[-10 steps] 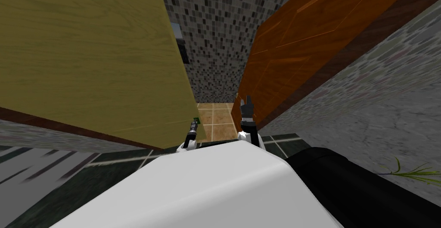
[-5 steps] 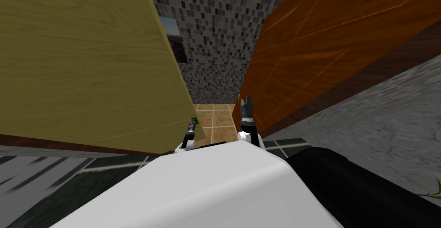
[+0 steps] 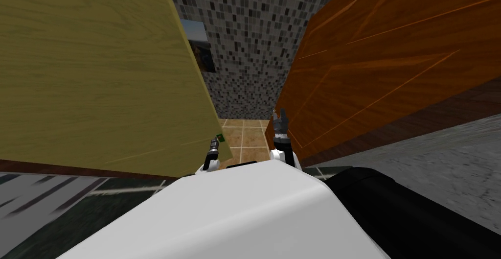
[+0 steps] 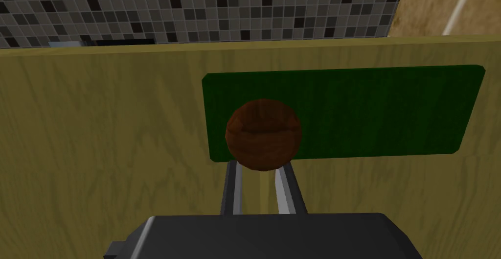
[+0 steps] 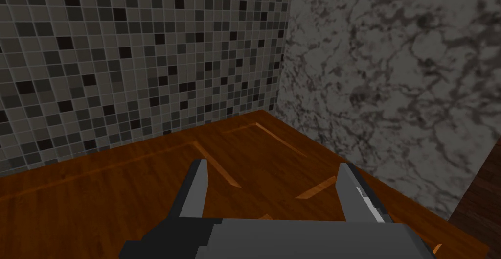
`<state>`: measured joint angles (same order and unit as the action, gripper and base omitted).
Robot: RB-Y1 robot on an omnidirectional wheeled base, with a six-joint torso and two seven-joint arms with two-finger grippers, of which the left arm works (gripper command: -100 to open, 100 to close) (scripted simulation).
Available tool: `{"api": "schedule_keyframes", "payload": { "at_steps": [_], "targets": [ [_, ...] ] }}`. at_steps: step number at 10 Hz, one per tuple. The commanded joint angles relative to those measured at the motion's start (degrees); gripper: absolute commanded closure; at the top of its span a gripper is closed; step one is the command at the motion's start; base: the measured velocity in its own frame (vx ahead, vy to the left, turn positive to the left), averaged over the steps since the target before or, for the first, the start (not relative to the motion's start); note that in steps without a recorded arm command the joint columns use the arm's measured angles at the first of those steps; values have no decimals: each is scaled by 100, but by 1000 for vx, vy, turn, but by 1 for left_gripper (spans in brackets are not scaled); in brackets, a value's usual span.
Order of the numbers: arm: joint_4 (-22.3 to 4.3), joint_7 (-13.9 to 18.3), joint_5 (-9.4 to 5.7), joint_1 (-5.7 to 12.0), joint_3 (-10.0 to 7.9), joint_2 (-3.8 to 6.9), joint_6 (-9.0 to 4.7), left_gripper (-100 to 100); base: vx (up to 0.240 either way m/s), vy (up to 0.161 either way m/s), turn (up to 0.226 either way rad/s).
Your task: Push the door open
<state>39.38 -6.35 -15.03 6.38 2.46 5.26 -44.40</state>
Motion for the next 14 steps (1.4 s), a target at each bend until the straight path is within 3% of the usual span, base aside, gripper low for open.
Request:
{"api": "schedule_keyframes", "payload": {
  "at_steps": [1, 2, 8, 14],
  "targets": [
    [-242, 13, -37, 154, -73, 41, -131, 100, 114, -41, 45],
    [-25, -33, -45, 36, -60, -1, -15, -100, -112, -73, 86],
    [36, -77, -98, -11, -99, -82, -24, -100, -186, -110, 52],
    [-5, -101, -140, -58, -138, -49, -167, -100, 173, 21, -29]
  ]
}}
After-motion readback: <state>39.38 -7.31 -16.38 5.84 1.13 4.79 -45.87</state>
